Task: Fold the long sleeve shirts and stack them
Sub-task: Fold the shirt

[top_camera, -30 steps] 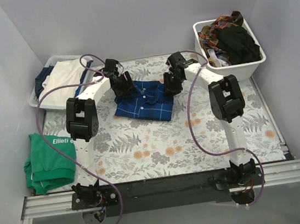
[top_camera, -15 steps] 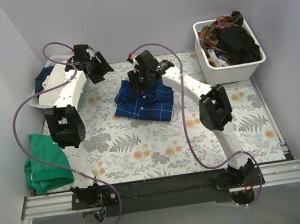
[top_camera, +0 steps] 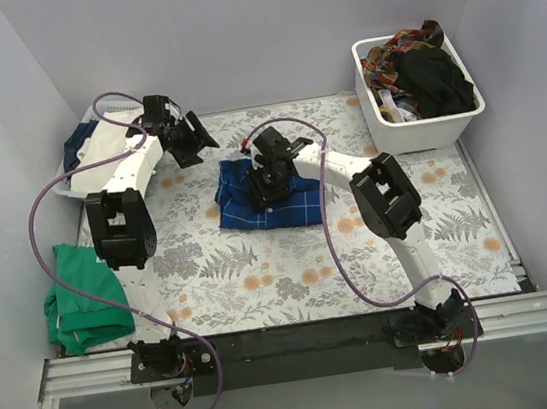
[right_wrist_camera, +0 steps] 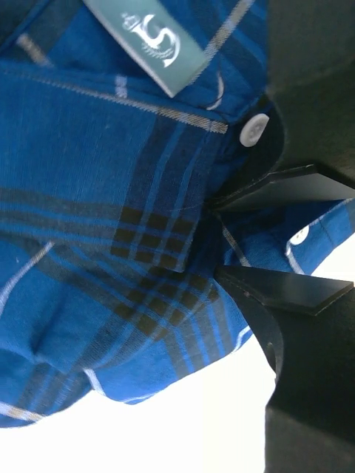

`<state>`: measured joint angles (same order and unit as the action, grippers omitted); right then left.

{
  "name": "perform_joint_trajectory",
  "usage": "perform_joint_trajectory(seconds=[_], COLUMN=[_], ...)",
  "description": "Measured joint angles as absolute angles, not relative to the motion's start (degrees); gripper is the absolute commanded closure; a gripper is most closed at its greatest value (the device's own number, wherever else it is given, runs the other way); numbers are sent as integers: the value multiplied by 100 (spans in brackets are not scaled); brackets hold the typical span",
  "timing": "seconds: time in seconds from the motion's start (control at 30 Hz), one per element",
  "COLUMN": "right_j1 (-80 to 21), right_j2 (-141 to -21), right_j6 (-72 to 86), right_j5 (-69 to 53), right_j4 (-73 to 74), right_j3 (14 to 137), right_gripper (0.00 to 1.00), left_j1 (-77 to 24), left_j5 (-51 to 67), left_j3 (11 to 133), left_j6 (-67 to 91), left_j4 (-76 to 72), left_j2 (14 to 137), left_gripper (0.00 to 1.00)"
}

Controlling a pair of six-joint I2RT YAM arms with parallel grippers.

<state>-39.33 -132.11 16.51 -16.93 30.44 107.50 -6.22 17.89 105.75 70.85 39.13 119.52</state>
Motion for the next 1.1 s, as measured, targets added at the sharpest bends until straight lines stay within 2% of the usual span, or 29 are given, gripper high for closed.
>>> perform_joint_trajectory(seconds=[0.2, 0.33, 0.47, 0.63, 0.77, 0.9, 1.1], right_j1=[-4217, -4346, -4362, -4357, -4324, -4294, -4042], right_j2=[-11977, -11474, -11434, -11522, -11498, -11225, -10350], right_j6=[1149, 1004, 1031, 1157, 1232, 1358, 1638], right_j5=[-1726, -1723, -1706, -1634, -1564, -1350, -1068], right_j4=[2915, 3000, 3009, 3223, 3218, 3107, 2980], right_j3=[8849, 8191, 8217, 8866, 9207, 9220, 8680], right_gripper=[56, 54, 51, 46, 40, 39, 39], left_j1=[-624, -685, -982, -1605, -1612, -1780, -1896], left_j5=[2119, 2276, 2305, 2078, 2027, 2040, 2058], left_j3=[9778, 9102, 8768, 8729, 8379, 7822, 7773], left_j6=[6914, 6836, 6779, 6733, 6799, 6845, 6890], left_j4=[3677, 3684, 3730, 3710, 3511, 3522, 3426], left_j2=[11856, 11520, 10967, 10348, 10020, 10014, 10422], left_gripper=[37, 39, 38, 37, 37, 37, 38])
